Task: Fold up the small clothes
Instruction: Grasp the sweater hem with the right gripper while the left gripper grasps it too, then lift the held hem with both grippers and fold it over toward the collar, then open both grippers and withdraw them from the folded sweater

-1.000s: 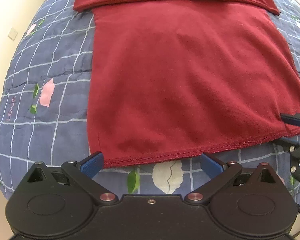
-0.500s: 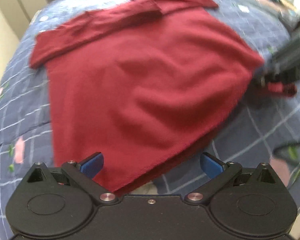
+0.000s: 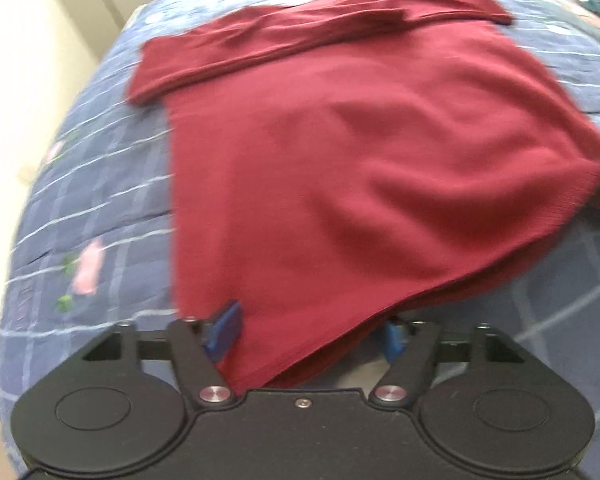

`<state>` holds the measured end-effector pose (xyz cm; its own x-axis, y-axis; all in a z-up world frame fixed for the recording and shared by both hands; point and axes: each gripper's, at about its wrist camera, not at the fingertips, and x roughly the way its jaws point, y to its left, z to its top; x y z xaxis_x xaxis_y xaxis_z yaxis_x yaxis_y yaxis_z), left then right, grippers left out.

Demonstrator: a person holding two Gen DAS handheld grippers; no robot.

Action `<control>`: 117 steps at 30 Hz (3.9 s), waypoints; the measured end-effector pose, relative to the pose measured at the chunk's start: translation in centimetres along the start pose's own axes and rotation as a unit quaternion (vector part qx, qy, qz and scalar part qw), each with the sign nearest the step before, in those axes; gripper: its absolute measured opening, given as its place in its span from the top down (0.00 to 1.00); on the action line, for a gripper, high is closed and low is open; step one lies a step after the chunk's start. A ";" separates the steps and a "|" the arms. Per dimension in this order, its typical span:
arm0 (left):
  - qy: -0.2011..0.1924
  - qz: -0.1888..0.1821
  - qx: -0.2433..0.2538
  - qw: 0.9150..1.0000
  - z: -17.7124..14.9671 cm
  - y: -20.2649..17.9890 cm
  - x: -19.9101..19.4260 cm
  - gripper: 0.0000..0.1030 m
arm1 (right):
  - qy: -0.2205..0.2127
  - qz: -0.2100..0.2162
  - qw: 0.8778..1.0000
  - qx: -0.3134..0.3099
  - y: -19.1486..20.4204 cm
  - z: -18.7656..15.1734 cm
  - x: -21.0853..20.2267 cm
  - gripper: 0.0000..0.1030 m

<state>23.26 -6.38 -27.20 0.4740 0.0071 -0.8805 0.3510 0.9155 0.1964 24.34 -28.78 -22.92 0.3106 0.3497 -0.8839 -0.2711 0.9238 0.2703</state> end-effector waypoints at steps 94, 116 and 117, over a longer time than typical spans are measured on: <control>0.025 -0.070 -0.187 0.980 27.1 13.7 11.1 0.31 | -0.132 -0.133 0.982 -0.009 -13.8 21.6 3.1 0.13; 0.045 0.012 -0.212 0.976 20.5 14.2 11.0 0.11 | -0.124 -0.258 0.955 0.076 -15.3 13.9 2.1 0.00; 0.045 0.018 -0.210 0.976 20.2 14.1 11.0 0.11 | -0.129 -0.264 0.950 0.104 -16.1 13.8 1.7 0.00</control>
<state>49.74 -1.54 -25.37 0.4003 0.0593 -0.9144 -0.0357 0.9982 0.0491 41.83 -40.93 -23.52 0.5735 -0.1697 -0.8015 0.1616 0.9825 -0.0925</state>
